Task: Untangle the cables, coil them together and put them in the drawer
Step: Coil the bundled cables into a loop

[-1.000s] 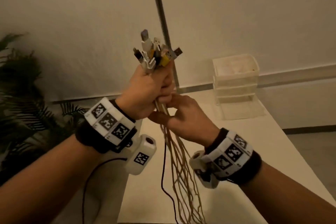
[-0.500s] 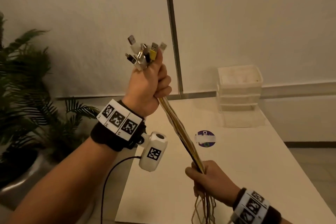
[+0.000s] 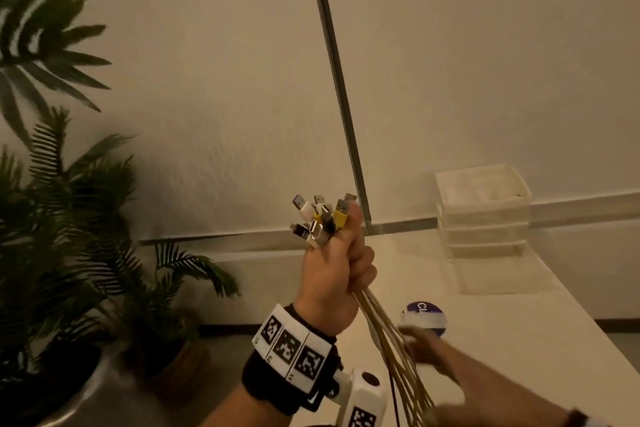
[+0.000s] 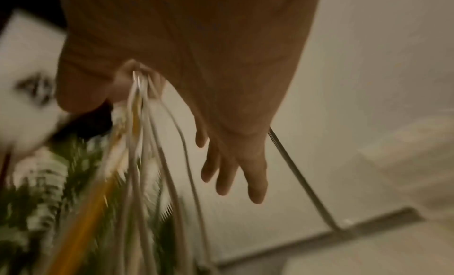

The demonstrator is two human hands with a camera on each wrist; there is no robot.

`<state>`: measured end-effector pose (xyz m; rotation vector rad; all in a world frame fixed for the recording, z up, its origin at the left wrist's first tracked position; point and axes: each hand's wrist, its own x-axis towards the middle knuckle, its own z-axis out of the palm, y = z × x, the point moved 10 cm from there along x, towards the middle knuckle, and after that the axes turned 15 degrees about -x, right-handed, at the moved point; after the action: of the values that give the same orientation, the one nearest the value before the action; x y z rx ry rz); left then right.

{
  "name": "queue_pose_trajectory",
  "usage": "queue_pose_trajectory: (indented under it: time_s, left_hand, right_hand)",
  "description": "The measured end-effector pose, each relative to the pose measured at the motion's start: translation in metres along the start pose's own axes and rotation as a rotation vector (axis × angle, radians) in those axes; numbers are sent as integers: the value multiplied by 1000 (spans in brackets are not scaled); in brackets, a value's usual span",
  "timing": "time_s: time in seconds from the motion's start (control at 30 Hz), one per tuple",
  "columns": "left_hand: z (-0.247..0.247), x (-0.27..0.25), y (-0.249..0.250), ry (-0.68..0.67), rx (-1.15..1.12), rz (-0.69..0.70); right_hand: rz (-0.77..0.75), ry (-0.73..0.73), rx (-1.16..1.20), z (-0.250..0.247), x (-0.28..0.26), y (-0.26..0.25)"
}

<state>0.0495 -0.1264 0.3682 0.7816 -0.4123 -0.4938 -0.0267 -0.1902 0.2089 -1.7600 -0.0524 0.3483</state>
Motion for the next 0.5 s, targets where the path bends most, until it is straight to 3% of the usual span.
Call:
queue_pose_trajectory:
  time_s: [0.07,0.17,0.3,0.37,0.43,0.5]
  left_hand:
    - [12,-1,-9,-53,-24,-4]
    - [24,0,-11,-101,-44,16]
    - [-11,-2,-10,51,-71,0]
    - [-46,-12,-24,129,-50,-87]
    - [-70,-31,-47,152,-10,-265]
    - [-84,-56,-62,94,229,-432]
  right_hand:
    - [-50,152,-19,-11,-12,-57]
    - [-130,106,-70,4,-3,-85]
    - [-52,117,-28,-9,-4,-74]
    - [14,138,-150,-20,-2,-69]
    - [60,170,-258,-31,3,-69]
    - [101,197,-329,-41,8,-72]
